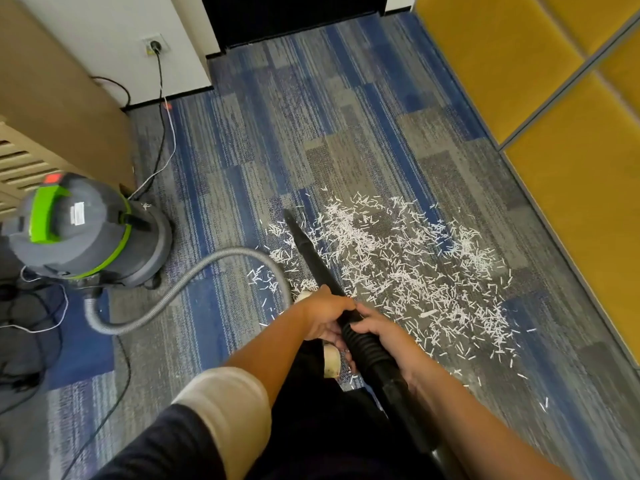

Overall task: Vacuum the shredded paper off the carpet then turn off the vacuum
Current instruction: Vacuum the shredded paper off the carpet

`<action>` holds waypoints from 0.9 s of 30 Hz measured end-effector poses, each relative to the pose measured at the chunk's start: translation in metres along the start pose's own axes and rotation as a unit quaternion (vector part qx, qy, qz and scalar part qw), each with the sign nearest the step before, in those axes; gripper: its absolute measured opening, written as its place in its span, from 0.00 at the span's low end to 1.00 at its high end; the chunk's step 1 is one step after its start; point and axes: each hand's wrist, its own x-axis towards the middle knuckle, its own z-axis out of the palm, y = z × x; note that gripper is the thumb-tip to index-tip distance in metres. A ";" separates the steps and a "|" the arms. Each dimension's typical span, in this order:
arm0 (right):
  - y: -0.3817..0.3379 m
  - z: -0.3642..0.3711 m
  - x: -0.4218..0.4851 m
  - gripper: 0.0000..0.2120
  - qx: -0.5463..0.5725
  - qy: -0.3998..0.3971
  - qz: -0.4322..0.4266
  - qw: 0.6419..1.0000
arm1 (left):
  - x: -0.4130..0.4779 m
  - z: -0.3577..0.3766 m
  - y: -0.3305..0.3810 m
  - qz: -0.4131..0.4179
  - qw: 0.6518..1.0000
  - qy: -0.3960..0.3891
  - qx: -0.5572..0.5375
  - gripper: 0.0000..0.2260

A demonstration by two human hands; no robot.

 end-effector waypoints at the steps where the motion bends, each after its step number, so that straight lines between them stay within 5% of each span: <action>1: 0.000 0.002 -0.001 0.25 -0.008 -0.003 0.004 1.000 | -0.003 -0.002 -0.001 0.000 1.000 0.000 -0.002 0.13; 8: 0.000 0.016 -0.005 0.16 -0.003 -0.016 0.020 1.000 | -0.007 -0.008 -0.008 -0.013 1.000 0.005 -0.009 0.04; 15: 0.004 0.023 -0.009 0.15 0.005 -0.019 0.028 0.999 | -0.008 -0.013 -0.010 -0.039 0.999 0.005 -0.011 0.12; 21: 0.014 0.036 -0.008 0.21 0.015 -0.020 0.043 0.999 | -0.020 -0.026 -0.015 -0.043 0.999 0.007 -0.003 0.31; 27: 0.011 0.063 -0.001 0.16 0.020 -0.038 0.032 0.999 | -0.020 -0.054 -0.019 -0.023 1.000 0.014 0.013 0.27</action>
